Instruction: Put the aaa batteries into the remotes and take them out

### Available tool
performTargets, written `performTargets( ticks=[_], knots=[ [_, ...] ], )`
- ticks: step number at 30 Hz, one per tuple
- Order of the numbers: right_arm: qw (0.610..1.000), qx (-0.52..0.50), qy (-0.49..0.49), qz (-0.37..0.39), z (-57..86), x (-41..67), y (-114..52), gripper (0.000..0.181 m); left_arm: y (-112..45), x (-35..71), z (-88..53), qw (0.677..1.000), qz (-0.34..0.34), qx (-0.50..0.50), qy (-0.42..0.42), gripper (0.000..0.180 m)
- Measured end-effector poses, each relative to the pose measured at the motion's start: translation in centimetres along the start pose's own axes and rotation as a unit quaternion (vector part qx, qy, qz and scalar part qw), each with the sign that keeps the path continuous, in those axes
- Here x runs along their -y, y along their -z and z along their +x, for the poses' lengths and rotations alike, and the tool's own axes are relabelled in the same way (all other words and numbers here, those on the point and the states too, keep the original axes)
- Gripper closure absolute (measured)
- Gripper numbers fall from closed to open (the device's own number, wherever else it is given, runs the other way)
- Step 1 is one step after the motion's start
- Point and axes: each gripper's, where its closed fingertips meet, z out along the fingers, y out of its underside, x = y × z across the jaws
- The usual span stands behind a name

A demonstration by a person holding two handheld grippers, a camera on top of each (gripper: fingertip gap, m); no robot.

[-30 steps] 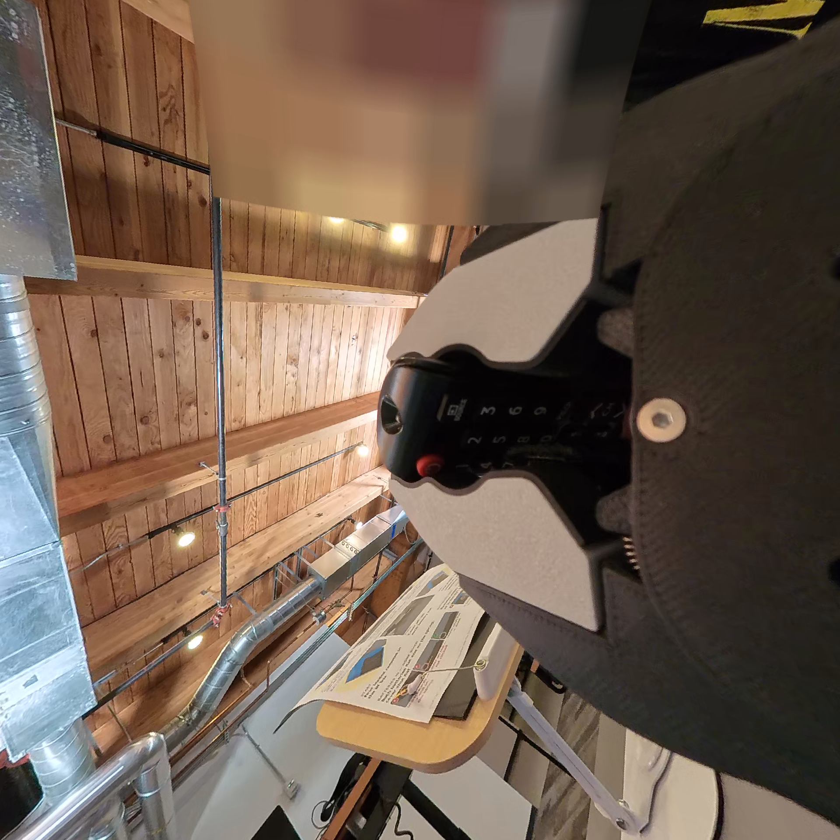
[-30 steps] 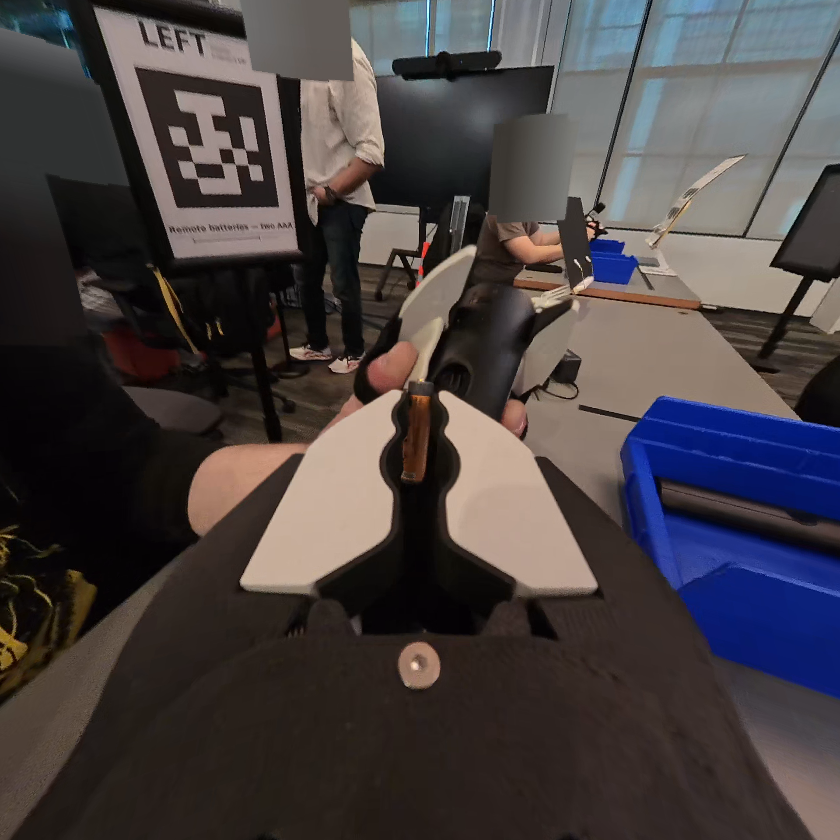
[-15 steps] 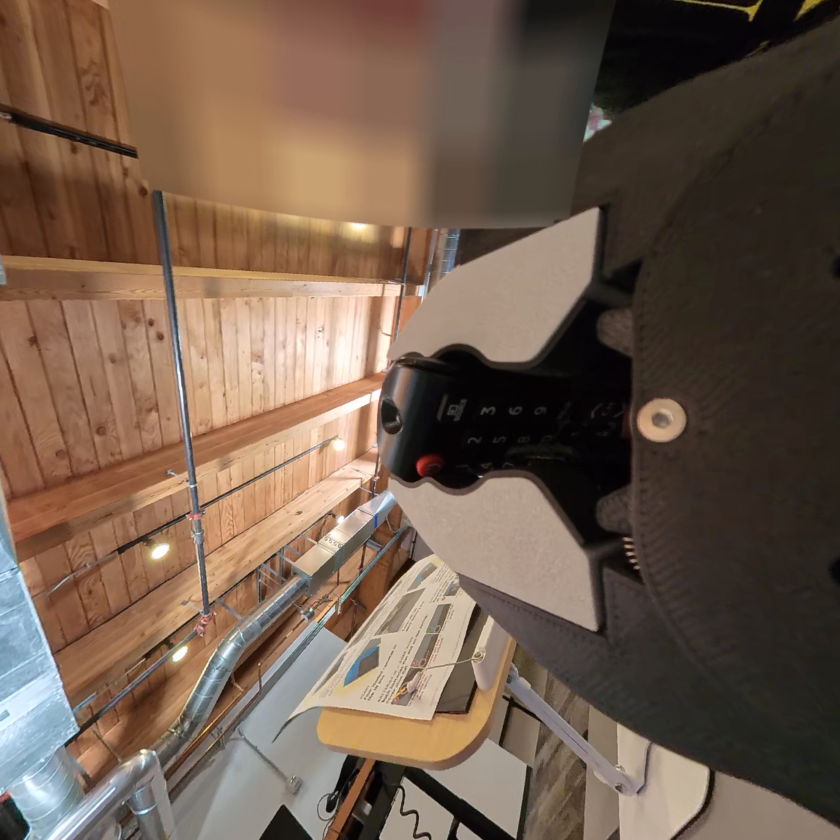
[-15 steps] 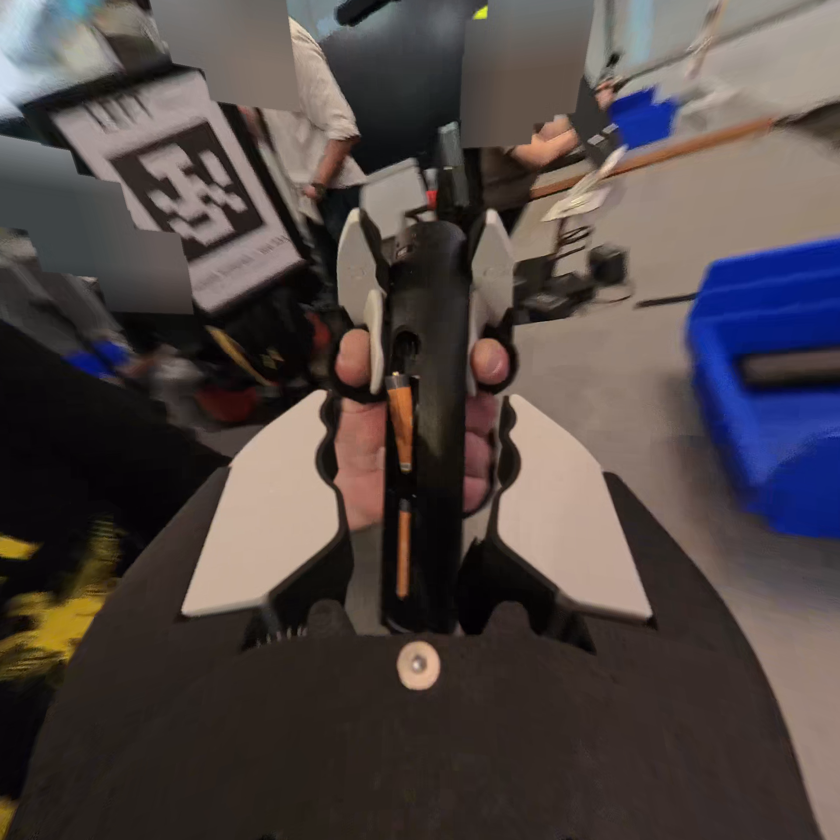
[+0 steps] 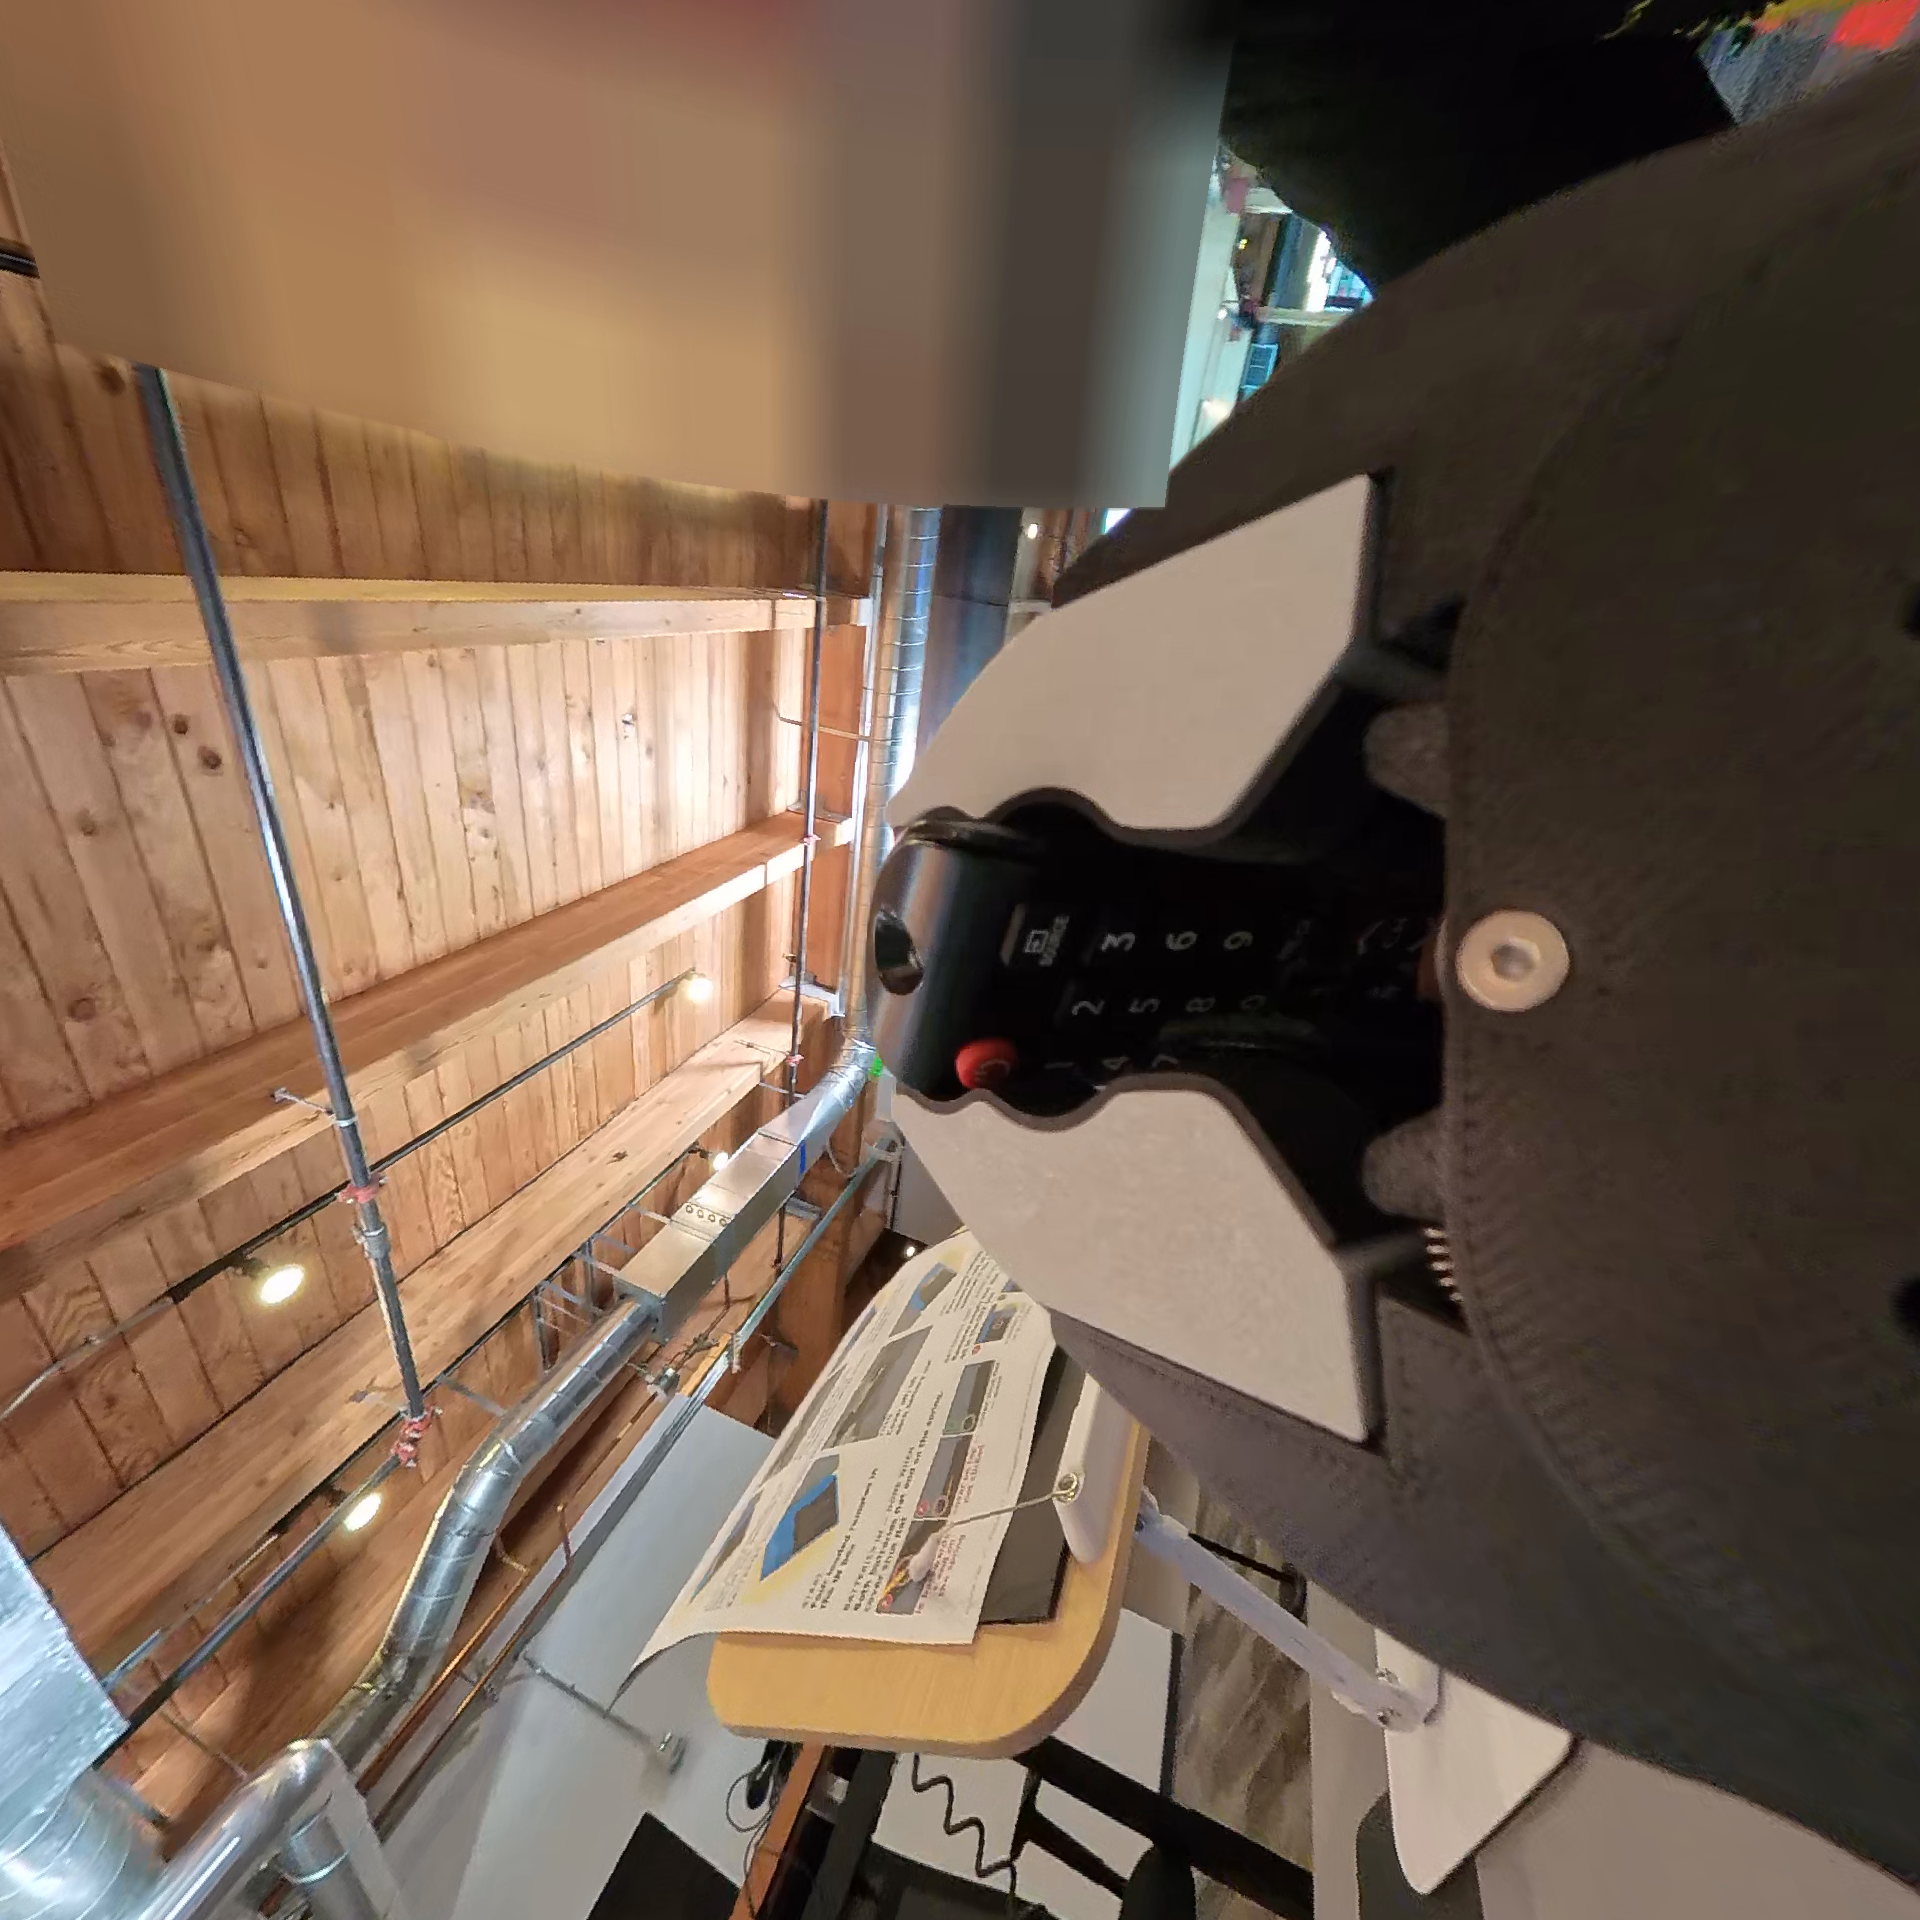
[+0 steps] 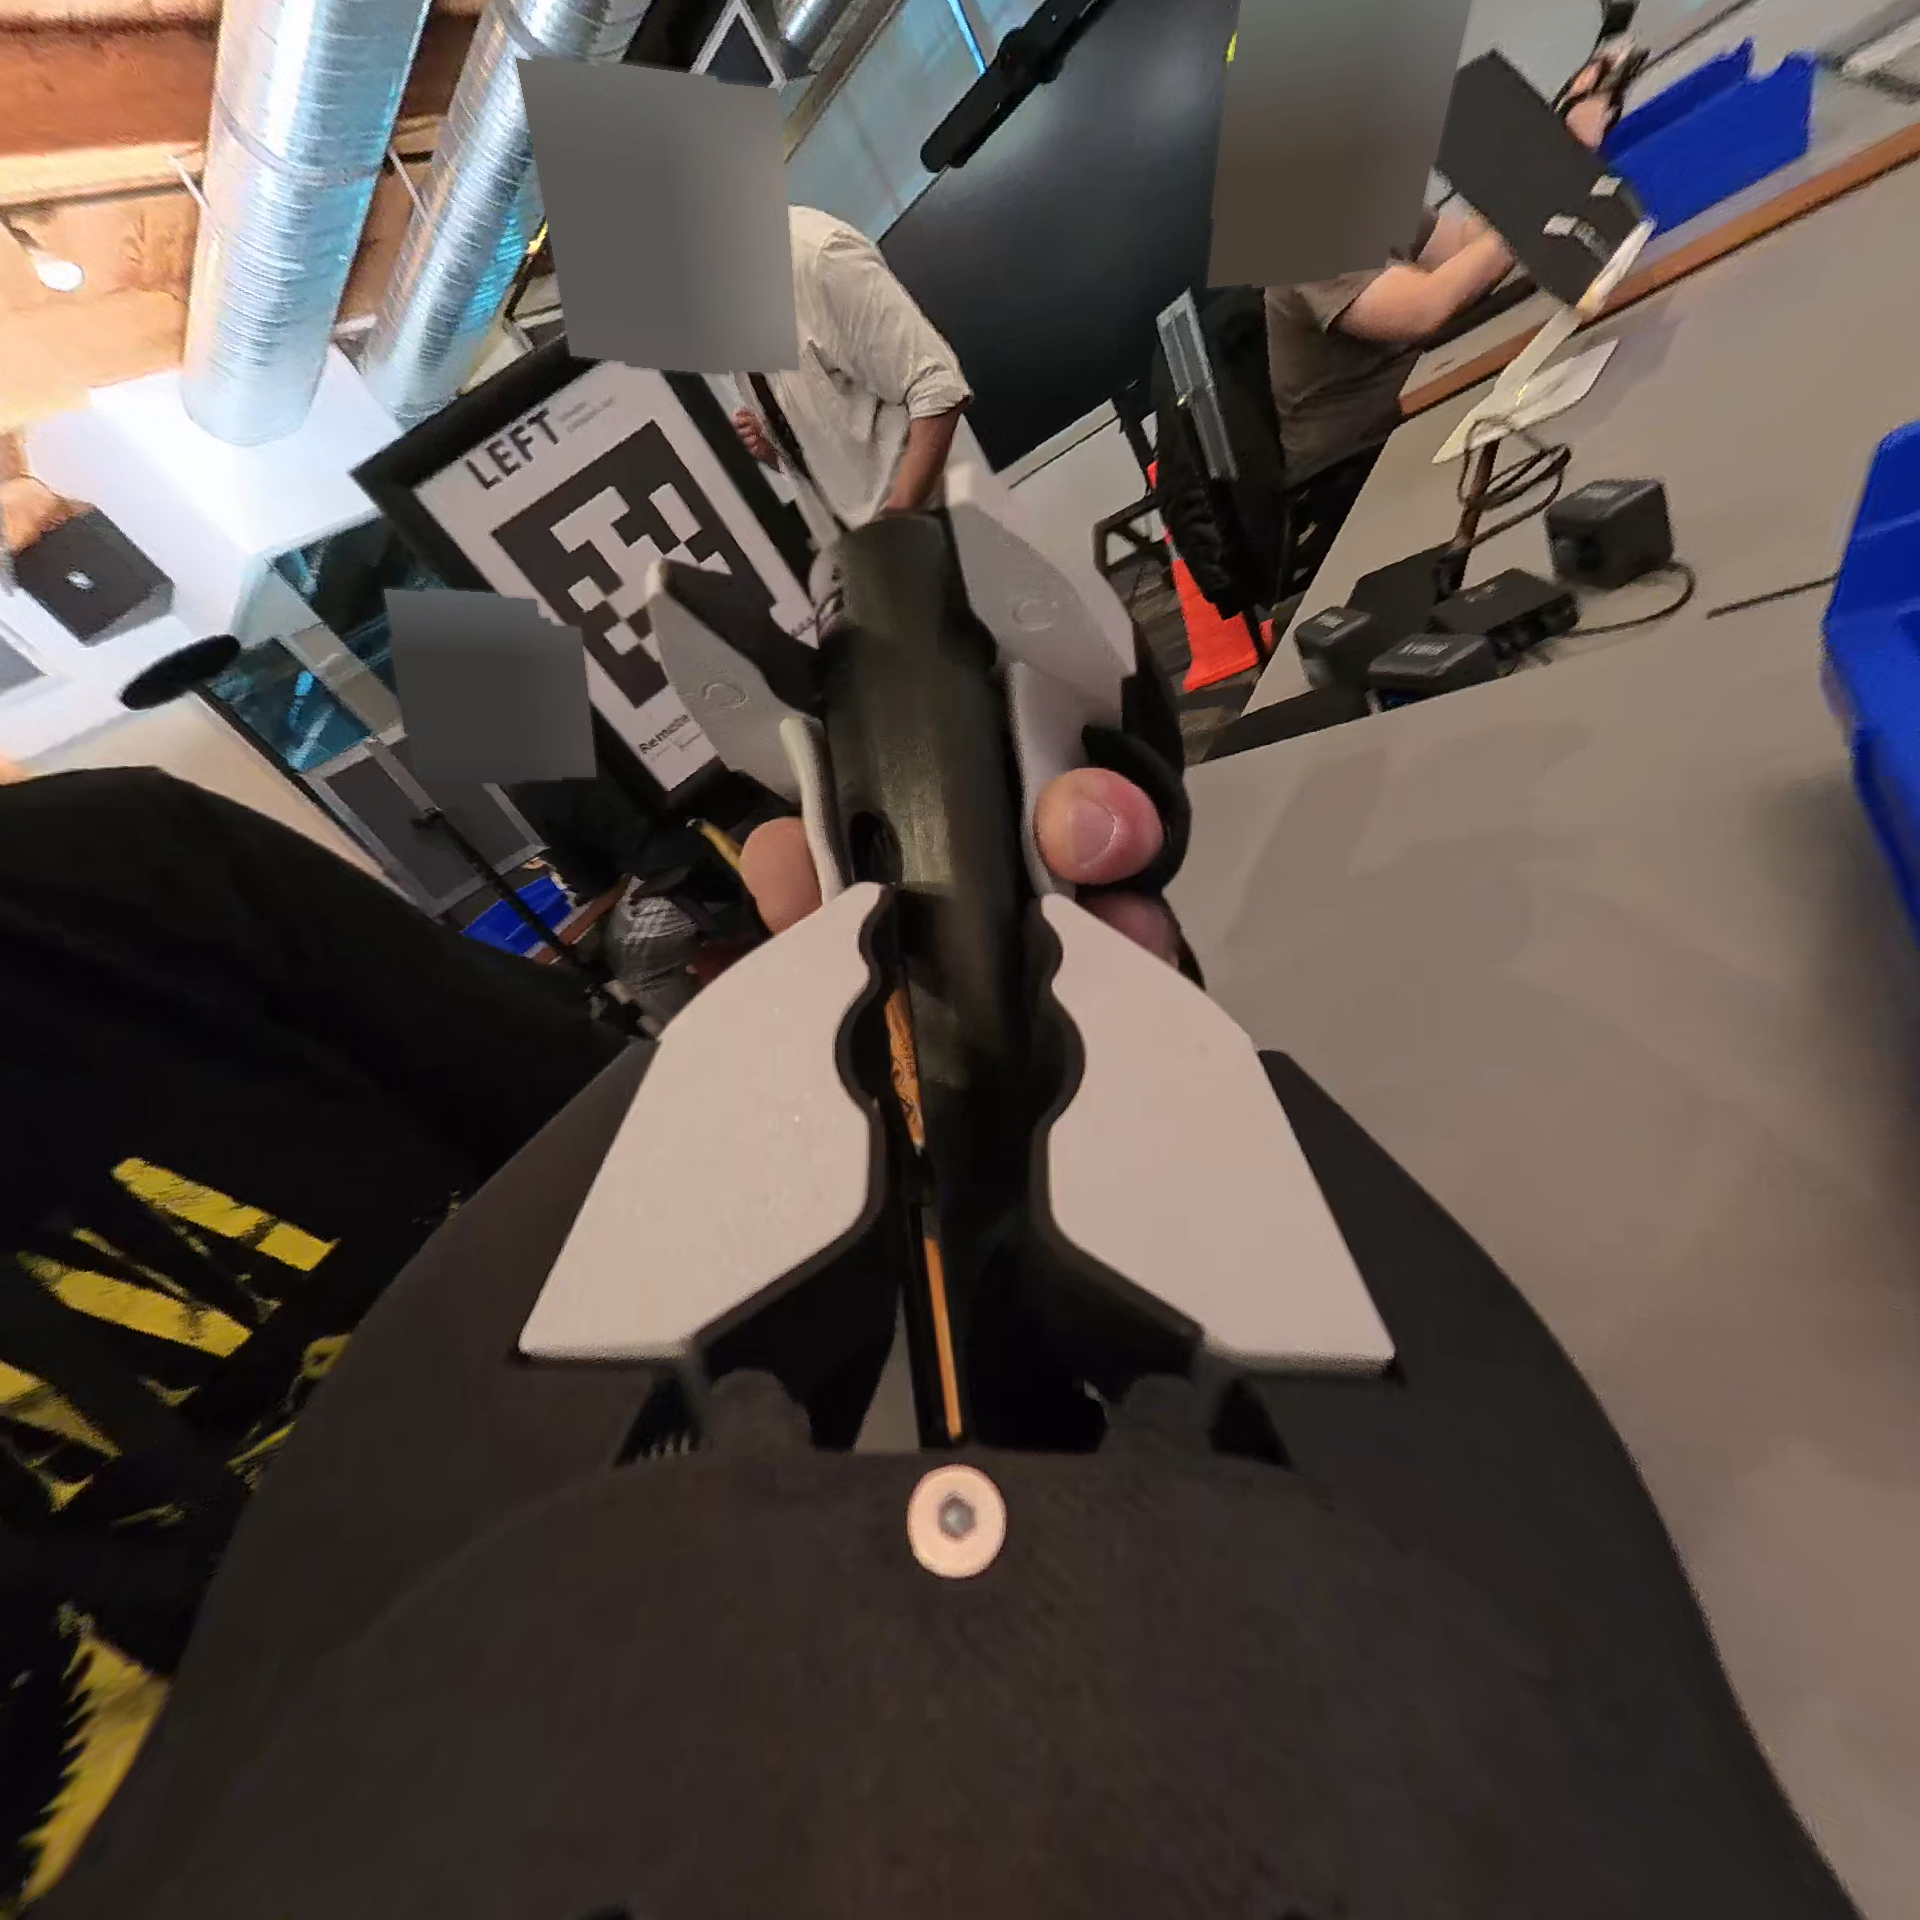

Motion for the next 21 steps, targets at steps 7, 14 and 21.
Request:
performTargets(
  ticks=[7,14,21],
  knots=[
    [0.999,0.028,-0.030,0.030,0.0,0.4,-0.1,0.128,0.6,0.8,-0.9,0.999,0.026,0.011,0.022,0.136],
    [0.999,0.042,-0.017,-0.011,-0.5,-1.0,-0.8,0.156,0.3,0.5,-0.3,0.999,0.021,-0.004,0.027,0.141],
    [0.998,0.035,0.003,-0.049,-0.4,-1.4,-0.2,0.159,0.1,-0.1,-0.3,1.000,-0.002,-0.011,0.021,0.144]
  ],
)
